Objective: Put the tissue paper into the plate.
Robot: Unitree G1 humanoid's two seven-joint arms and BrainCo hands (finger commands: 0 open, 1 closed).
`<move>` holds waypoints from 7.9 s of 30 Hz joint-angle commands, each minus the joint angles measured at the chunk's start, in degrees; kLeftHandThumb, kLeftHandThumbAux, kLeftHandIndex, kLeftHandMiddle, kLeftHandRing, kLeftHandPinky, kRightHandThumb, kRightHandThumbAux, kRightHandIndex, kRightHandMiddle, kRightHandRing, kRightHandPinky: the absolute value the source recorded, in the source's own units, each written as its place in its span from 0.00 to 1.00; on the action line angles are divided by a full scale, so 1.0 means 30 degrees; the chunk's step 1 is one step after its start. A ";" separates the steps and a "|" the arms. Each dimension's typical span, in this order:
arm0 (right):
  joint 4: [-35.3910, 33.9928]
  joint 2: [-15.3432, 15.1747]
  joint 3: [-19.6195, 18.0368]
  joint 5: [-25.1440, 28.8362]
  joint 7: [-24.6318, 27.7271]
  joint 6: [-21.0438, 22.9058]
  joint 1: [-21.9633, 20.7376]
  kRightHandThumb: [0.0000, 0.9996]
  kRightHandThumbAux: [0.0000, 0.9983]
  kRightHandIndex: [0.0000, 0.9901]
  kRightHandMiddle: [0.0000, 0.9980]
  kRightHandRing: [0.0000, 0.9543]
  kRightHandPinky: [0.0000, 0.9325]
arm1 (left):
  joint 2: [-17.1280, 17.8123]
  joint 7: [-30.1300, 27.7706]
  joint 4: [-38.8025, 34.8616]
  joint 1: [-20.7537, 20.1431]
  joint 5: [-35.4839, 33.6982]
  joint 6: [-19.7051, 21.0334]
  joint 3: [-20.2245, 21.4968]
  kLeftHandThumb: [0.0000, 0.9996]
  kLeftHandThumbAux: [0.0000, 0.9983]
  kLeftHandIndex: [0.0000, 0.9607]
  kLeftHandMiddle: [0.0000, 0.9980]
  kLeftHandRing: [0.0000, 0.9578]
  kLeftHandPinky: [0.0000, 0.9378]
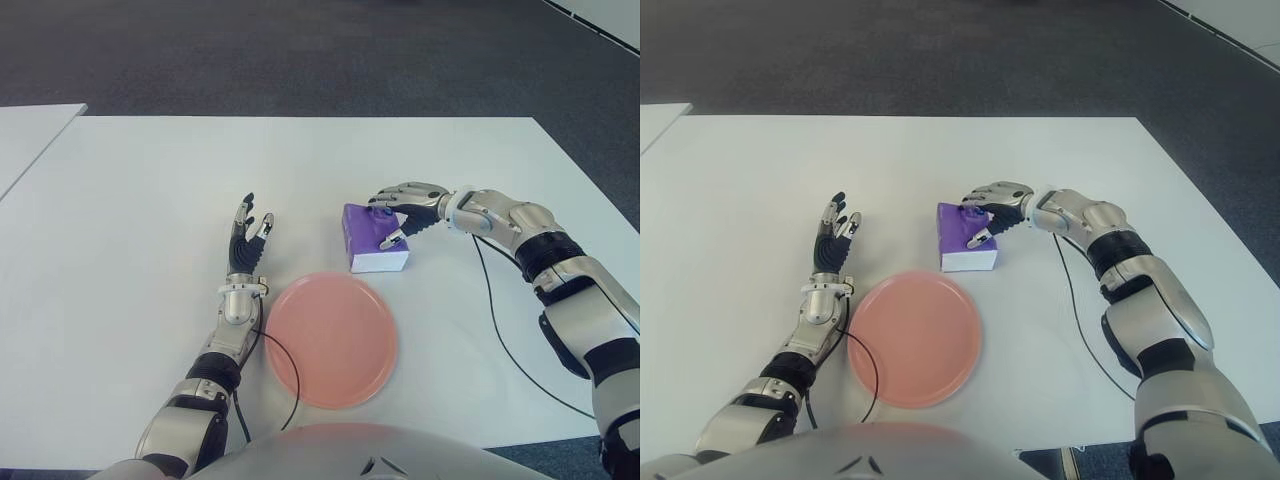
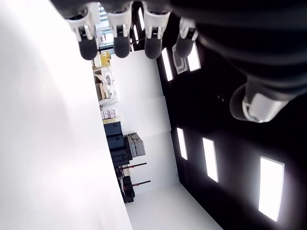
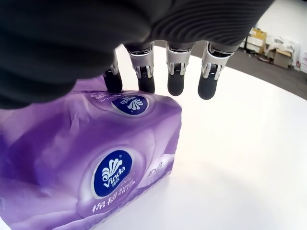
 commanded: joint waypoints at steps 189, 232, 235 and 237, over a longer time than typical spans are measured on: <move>0.6224 0.5824 0.5017 -0.2252 -2.4586 0.6187 0.6759 0.85 0.68 0.40 0.54 0.86 0.86 | 0.0299 0.0108 -0.0769 0.2499 0.0659 0.0991 -0.0087 0.05 0.39 0.00 0.00 0.00 0.00; 0.4368 0.5795 0.2957 -0.0216 -2.3528 0.3228 0.7697 0.86 0.68 0.41 0.55 0.91 0.91 | 0.0031 0.0350 -0.1106 0.2470 0.0604 0.1298 0.0073 0.02 0.42 0.00 0.00 0.00 0.00; 0.4151 0.5814 0.2419 0.0003 -2.4036 0.2937 0.7670 0.86 0.68 0.41 0.54 0.91 0.91 | -0.0007 0.0428 -0.1002 0.2425 0.0559 0.1162 0.0108 0.02 0.43 0.00 0.00 0.00 0.00; 0.3759 0.5795 0.1943 0.0211 -2.4229 0.2965 0.7493 0.86 0.68 0.41 0.54 0.91 0.91 | -0.0029 0.0403 -0.1002 0.2426 0.0496 0.1131 0.0129 0.03 0.43 0.00 0.00 0.00 0.00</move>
